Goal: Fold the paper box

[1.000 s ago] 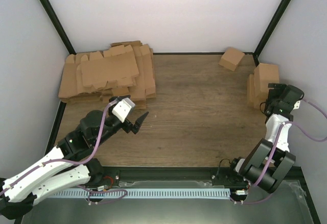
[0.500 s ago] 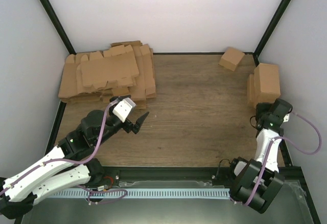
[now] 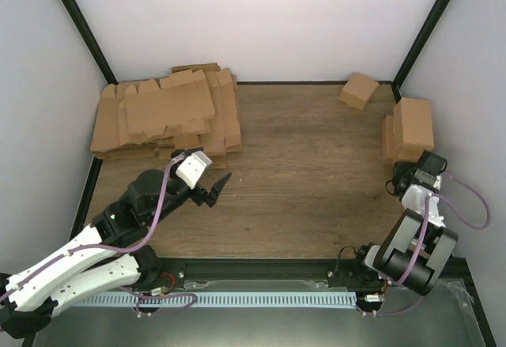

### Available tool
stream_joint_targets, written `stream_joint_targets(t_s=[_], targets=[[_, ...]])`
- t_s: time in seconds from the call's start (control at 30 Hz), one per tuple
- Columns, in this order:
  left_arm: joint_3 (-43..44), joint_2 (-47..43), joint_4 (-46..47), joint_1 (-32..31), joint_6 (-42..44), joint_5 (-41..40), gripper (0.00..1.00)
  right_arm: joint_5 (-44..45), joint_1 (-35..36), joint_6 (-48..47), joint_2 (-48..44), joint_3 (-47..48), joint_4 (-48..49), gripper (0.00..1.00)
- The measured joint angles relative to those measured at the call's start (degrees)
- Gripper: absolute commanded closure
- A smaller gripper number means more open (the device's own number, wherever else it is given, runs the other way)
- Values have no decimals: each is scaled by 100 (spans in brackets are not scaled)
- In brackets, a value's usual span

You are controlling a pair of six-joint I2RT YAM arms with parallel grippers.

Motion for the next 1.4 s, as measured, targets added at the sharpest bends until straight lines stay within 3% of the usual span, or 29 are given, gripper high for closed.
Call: stream_joint_targets(t_s=[0.57,0.87,1.2,1.4], targets=[[0,26,0,0,0,-66,0,-149,0,-72,1526,1056,1110,99],[0,24,2,0,0,-72,0,-332,55,-323,973,669,1113,99],[0,20,0,0,-2,-31,0,-83,1499,-1617,-68,-146,1067,99],[0,-2,0,0,-2,-7,0,101,2072,-2887,-35,-184,1266,99]])
